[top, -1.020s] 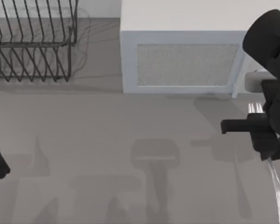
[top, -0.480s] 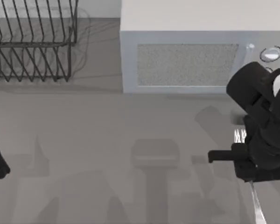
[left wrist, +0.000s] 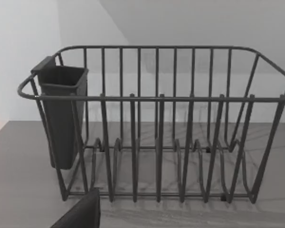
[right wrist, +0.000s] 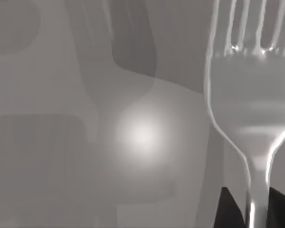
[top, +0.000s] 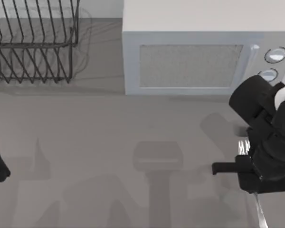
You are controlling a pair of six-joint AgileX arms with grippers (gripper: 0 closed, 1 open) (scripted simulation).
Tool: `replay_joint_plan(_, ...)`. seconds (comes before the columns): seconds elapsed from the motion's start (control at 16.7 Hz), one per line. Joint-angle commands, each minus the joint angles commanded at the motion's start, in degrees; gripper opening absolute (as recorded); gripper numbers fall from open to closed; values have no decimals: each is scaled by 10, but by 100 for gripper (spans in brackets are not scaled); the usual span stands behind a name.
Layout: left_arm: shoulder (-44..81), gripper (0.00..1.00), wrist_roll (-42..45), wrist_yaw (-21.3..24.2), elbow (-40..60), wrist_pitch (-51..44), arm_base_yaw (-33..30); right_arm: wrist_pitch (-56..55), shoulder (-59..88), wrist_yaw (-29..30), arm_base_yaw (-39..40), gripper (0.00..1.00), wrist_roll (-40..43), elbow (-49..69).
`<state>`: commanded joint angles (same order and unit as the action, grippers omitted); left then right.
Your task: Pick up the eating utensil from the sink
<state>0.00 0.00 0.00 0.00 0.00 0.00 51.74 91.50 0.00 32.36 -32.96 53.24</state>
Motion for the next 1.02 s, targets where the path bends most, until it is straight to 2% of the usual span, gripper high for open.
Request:
replay_joint_plan(0.72, 0, 100, 0, 0, 0, 0, 0, 0, 0, 0, 0, 98, 0, 0)
replay_joint_plan(1.02, 0, 100, 0, 0, 0, 0, 0, 0, 0, 0, 0, 100, 0, 0)
